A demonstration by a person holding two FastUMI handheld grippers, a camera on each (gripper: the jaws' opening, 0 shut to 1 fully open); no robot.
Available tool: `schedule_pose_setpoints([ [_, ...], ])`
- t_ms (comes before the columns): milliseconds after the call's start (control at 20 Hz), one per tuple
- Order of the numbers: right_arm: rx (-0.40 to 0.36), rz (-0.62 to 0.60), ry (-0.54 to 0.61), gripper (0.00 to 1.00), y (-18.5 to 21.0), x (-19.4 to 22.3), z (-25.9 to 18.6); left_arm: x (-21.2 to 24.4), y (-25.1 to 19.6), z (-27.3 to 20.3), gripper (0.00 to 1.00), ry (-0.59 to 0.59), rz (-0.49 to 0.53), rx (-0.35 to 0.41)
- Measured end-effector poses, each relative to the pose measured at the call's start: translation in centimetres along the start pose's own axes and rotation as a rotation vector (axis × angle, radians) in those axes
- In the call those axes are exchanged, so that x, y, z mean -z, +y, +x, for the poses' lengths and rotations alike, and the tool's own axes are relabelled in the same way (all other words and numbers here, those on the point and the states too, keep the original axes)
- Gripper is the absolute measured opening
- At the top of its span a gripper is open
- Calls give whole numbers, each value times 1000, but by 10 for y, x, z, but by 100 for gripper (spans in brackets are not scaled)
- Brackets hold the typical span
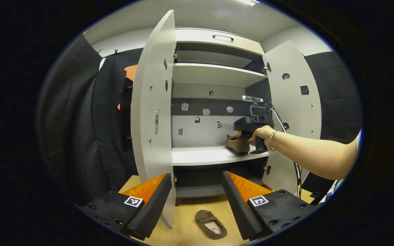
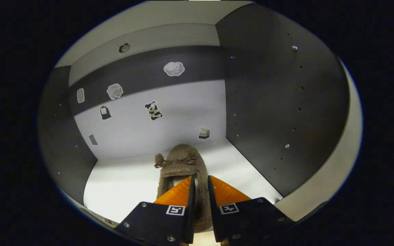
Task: Grab one shoe with the right hand and put it into the shoe cabinet, grab the other shoe with the left hand and put it into the shoe cabinet; then close the right door with the right hand and the left door with the left hand.
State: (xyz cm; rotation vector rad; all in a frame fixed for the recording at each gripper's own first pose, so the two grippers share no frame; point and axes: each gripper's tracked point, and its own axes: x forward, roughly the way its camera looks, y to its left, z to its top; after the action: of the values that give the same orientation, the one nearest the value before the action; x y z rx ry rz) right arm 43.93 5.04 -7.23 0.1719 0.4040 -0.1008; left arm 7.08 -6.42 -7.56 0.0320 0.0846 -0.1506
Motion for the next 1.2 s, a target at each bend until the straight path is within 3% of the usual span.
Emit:
schedule_pose_setpoints([
  [100, -37, -18, -61, 23, 4, -6, -32, 1, -3, 4, 96, 2, 2, -5],
  [200, -68, -52, -124, 43, 5, -6, -70, 6, -6, 8, 97, 13, 2, -10],
  [250, -84, -66, -155, 42, 3, -4, -92, 9, -7, 12, 97, 18, 1, -14],
  [300, -96, -81, -184, 57, 1, -2, -112, 11, -8, 14, 97, 23, -3, -20],
  [400, -120, -98, -230, 70, -6, 6, -151, 17, -8, 18, 96, 27, -9, -39],
  [600, -139, -119, -327, 86, -31, 21, -225, 39, -17, 29, 97, 37, -4, -53],
  [900, -207, -119, -328, 92, -65, 61, -290, 109, -22, 41, 97, 137, 11, -117],
  [1200, -199, -145, -355, 93, -105, 73, -315, 210, -26, 46, 97, 326, 62, -139],
])
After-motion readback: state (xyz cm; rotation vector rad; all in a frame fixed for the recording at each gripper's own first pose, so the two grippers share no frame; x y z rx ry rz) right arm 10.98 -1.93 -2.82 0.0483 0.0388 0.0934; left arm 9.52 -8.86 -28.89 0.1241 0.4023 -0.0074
